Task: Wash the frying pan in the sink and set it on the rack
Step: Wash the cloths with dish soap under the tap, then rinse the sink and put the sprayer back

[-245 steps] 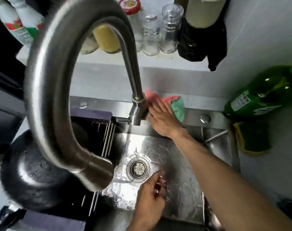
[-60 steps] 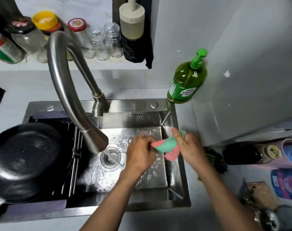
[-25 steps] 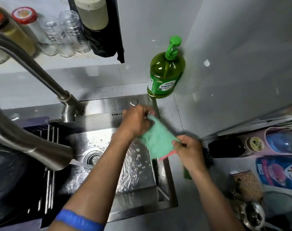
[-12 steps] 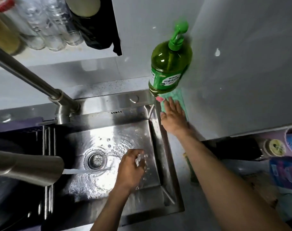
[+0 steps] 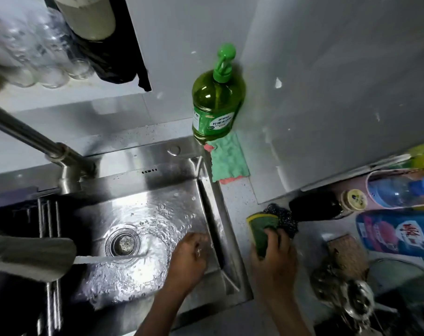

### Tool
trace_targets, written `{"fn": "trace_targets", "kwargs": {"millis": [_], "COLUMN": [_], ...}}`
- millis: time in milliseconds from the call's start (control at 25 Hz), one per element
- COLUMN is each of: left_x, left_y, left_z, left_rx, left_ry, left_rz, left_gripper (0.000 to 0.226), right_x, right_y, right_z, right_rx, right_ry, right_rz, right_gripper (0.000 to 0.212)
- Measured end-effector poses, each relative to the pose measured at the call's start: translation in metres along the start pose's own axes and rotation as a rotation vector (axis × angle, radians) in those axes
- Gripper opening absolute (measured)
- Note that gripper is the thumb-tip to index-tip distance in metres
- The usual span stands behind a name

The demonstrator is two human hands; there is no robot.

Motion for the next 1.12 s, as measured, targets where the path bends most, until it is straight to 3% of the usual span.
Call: {"fn": "trace_targets", "kwargs": {"millis": [160,280,360,480,600,720,800,840,1000,1120], "left_x": [0.014,0.027,0.035,0.039,0.033,0.025,0.020,0.020,0.028,0.038], "left_y": [-0.016,-0.025,-0.028,-0.028,-0.027,-0.026,-0.029,-0.033,-0.047,-0.055], "left_z": [-0.005,-0.009,-0.011,-0.011,-0.012,-0.011,-0.008,-0.010,-0.024,-0.035], "left_rx": [-0.020,-0.044,-0.055,-0.028,-0.024,-0.008,0.002,-0.003,-0.066,-0.100], "left_ry": [-0.045,-0.078,-0.130,-0.130,-0.128,-0.198,-0.225,-0.224,-0.227,-0.259], "left_rz": [-0.067,-0.081,-0.102,-0.154,-0.150,-0.176,-0.186,-0.202,-0.245,-0.293], "left_gripper": [0.024,0.031,0.033,0.029,0.030,0.028,0.026,0.024,0.026,0.028], "right_x": [0.072,0.124,0.138,0.131,0.095,0.027,-0.010,-0.018,0.011,0.058], "right_y": [0.034,0.103,0.138,0.133,0.071,0.024,0.025,0.030,0.014,0.022], "right_z": [-0.003,0.009,0.023,0.034,0.011,-0.013,-0.014,-0.012,0.011,0.013], "right_rx": [-0.120,-0.146,-0.036,0.083,-0.035,-0.190,-0.107,-0.041,0.146,0.171], "right_ry": [0.234,0.214,0.067,-0.038,0.142,0.103,0.038,0.030,-0.005,-0.029], "right_rz": [-0.276,-0.266,-0.176,-0.205,-0.347,-0.108,0.101,0.116,-0.087,-0.233], "right_gripper": [0.049,0.047,0.044,0.046,0.039,0.040,0.050,0.052,0.046,0.043]}}
Point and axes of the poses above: each hand's wrist, its own y-axis towards the middle knuckle, its own z-axis out of the palm, x = y × z, the point moved 5 cm from there along y, towards the middle knuckle, and after that the axes turned 9 degrees about y, right-handed, at the moved point
